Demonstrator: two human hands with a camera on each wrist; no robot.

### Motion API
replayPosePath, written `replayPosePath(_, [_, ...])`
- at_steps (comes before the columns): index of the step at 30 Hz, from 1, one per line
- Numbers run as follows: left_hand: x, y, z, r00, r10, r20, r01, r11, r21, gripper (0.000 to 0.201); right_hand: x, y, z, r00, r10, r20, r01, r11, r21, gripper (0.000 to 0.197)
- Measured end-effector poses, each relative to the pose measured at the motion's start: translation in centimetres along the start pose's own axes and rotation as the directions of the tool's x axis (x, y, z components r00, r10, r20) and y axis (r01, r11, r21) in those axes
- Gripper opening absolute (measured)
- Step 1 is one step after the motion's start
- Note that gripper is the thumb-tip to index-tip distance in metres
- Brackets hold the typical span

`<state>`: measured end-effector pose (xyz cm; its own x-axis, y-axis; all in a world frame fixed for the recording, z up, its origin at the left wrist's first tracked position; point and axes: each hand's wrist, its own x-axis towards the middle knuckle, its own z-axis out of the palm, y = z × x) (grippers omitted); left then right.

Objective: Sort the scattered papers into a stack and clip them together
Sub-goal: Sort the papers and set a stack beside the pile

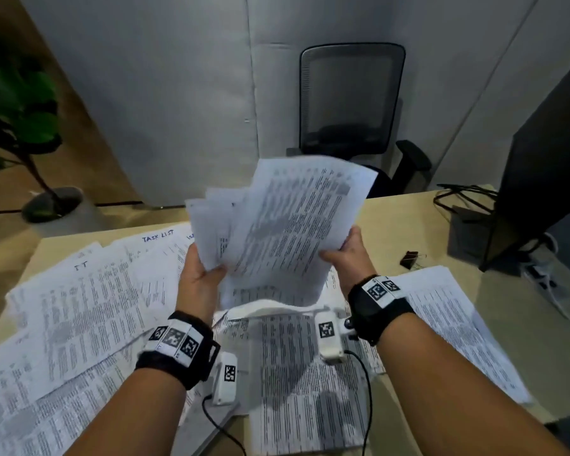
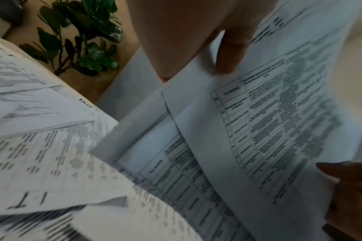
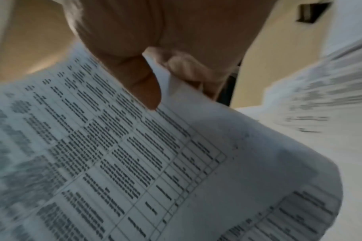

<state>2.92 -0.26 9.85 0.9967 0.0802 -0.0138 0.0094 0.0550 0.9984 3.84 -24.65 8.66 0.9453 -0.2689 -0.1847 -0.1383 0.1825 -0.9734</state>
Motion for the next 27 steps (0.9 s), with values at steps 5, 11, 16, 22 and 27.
replayPosePath(5, [-0.3, 0.9, -0.2, 0.999, -0.004, -0.04, 0.002, 0.999, -0.037, 0.057, -1.4, -2.1, 0.5, 0.989, -0.126, 0.083, 0.122, 0.991, 0.047, 0.069])
replayPosePath(11, [-1.0, 0.3, 1.0, 0.997, -0.031, -0.072, 0.035, 0.998, 0.049, 0.042, -2.8, -0.6, 1.3, 0.99, -0.118, 0.074, 0.127, 0.983, -0.129, 0.056])
replayPosePath(16, [-0.3, 1.4, 1.8, 0.992, 0.009, -0.122, -0.009, 1.0, 0.005, 0.035, -2.6, -1.8, 1.5, 0.975, -0.205, 0.08, 0.213, 0.972, -0.098, 0.049])
replayPosePath(22, [-1.0, -0.8, 2.2, 0.991, -0.071, -0.114, 0.072, 0.997, 0.002, 0.037, -2.9, 0.6, 1.0, 0.991, -0.127, 0.045, 0.133, 0.979, -0.154, 0.055])
replayPosePath(27, [-1.0, -2.2, 2.4, 0.989, -0.068, -0.13, 0.076, 0.996, 0.052, 0.037, -2.8, 1.3, 0.8, 0.989, -0.138, 0.047, 0.145, 0.972, -0.187, 0.056])
